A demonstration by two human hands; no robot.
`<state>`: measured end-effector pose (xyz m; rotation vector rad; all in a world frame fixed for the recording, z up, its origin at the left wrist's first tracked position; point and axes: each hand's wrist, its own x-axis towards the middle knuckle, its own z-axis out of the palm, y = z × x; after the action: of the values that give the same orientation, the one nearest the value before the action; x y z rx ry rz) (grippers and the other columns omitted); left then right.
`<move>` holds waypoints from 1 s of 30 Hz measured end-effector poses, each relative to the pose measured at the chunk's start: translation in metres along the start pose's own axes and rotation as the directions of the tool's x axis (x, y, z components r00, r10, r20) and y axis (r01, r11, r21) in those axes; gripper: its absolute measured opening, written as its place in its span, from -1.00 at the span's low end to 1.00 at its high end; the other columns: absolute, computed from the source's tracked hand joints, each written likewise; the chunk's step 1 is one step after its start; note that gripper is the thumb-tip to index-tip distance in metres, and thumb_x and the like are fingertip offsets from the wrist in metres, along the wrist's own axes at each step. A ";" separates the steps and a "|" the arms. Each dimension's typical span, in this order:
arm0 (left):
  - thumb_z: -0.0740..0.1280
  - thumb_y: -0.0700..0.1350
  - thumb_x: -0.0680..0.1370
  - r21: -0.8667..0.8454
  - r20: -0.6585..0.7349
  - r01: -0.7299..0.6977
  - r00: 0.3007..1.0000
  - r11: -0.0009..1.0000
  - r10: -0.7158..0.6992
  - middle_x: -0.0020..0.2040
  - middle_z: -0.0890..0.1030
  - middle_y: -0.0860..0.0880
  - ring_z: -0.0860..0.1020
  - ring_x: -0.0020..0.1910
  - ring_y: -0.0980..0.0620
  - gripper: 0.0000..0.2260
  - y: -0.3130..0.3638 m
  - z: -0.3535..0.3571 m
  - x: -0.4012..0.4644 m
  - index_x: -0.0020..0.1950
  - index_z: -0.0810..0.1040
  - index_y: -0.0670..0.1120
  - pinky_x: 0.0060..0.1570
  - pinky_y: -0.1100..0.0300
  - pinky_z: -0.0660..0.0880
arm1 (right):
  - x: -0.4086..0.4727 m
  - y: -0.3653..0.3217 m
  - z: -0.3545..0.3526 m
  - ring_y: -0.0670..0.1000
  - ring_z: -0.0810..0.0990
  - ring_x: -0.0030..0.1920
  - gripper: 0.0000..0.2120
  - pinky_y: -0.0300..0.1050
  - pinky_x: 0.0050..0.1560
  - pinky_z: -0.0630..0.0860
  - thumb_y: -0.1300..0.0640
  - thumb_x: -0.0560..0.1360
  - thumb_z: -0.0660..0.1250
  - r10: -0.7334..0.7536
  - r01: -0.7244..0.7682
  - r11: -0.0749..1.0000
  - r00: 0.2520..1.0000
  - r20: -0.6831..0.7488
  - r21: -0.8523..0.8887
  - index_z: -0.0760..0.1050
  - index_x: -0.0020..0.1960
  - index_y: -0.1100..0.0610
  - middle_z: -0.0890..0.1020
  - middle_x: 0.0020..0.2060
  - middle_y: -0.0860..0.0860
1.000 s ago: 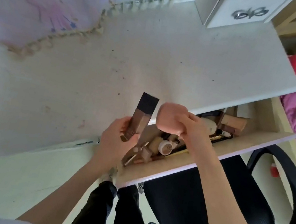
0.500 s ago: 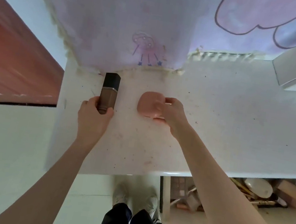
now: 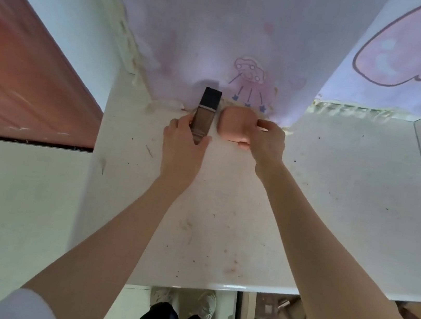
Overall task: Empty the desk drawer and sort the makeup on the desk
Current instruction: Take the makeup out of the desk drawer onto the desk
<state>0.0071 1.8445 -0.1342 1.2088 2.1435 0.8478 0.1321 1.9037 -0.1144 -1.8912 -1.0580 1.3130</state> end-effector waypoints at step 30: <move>0.13 -0.10 0.54 0.053 0.459 -0.635 0.701 0.771 0.546 0.27 0.49 -0.13 0.38 0.27 -0.06 -0.67 -0.003 0.061 -0.226 0.27 0.43 -0.14 0.29 -0.02 0.34 | -0.123 0.204 -0.187 0.19 0.36 0.39 -0.59 0.12 0.39 0.23 0.06 0.58 0.07 -0.532 0.487 0.421 0.816 0.226 -0.766 0.41 0.34 0.21 0.42 0.36 0.21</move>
<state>0.1519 1.6604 -0.1445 2.0550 1.5093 0.5269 0.3398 1.6886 -0.1624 -1.8547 -2.2638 0.3875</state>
